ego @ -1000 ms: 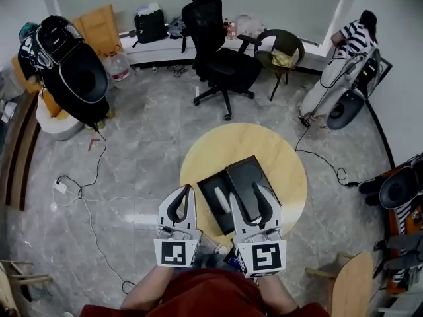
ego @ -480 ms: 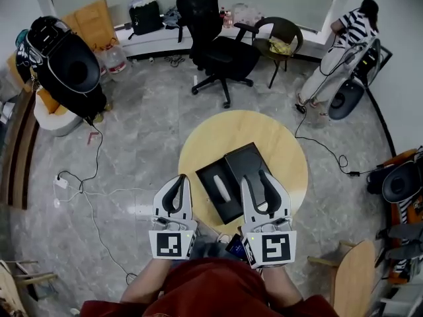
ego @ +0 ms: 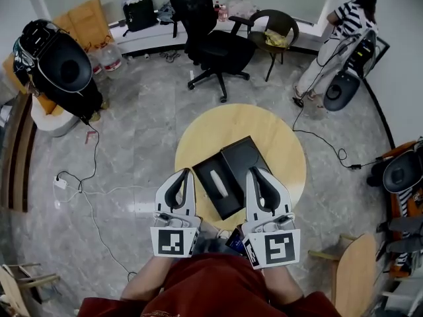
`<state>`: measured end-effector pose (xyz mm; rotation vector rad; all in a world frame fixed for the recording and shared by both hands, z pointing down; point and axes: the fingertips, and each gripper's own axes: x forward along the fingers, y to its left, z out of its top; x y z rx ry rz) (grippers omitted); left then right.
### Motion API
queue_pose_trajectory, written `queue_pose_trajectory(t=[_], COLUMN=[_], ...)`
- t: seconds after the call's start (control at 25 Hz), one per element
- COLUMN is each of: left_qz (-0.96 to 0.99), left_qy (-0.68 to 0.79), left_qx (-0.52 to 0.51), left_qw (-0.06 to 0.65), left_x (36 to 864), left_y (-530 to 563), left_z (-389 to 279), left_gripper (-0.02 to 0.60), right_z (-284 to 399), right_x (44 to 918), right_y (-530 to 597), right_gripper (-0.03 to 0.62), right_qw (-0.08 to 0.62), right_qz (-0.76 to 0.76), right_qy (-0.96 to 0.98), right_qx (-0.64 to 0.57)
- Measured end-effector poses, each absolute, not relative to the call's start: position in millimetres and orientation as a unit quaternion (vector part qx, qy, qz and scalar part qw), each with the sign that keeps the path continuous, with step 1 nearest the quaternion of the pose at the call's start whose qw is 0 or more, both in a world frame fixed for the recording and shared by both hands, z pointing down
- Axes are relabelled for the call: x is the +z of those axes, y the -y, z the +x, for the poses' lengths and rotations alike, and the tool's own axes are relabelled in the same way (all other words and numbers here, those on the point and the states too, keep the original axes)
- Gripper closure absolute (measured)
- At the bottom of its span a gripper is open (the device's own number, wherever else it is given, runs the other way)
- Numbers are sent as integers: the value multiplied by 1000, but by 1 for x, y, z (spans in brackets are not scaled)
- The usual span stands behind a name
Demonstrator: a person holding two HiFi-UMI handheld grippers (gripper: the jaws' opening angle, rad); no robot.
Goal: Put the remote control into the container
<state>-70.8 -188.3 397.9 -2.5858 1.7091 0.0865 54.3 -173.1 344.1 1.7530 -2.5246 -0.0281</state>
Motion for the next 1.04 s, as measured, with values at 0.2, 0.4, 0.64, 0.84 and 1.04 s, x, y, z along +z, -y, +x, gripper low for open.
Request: queue_pose_trajectory(t=[0.2,0.4,0.64,0.84,1.04], left_qz=[-839,-845,-846,-846,-841], left_qy=[-543,-533,-531,-531,-536], left_qx=[32,36,51,56,72], left_qw=[18,26,20,18,5], left_x=[393,383,372,366,363], left_y=[188,186,180,177,170], left_z=[-59,-52,-47,-47,-49], left_gripper=[566,566,566,566,566], right_z=[60,64,64,60,59], right_x=[343,336,341,331,337], right_y=[173,172,163,162,158], right_gripper=[571,571,571,571,571], right_qw=[48,34,51,12,15], right_qz=[576,584,577,585,585], right_qy=[816,810,814,809,809], right_qx=[-29,-35,-42,-52,-49])
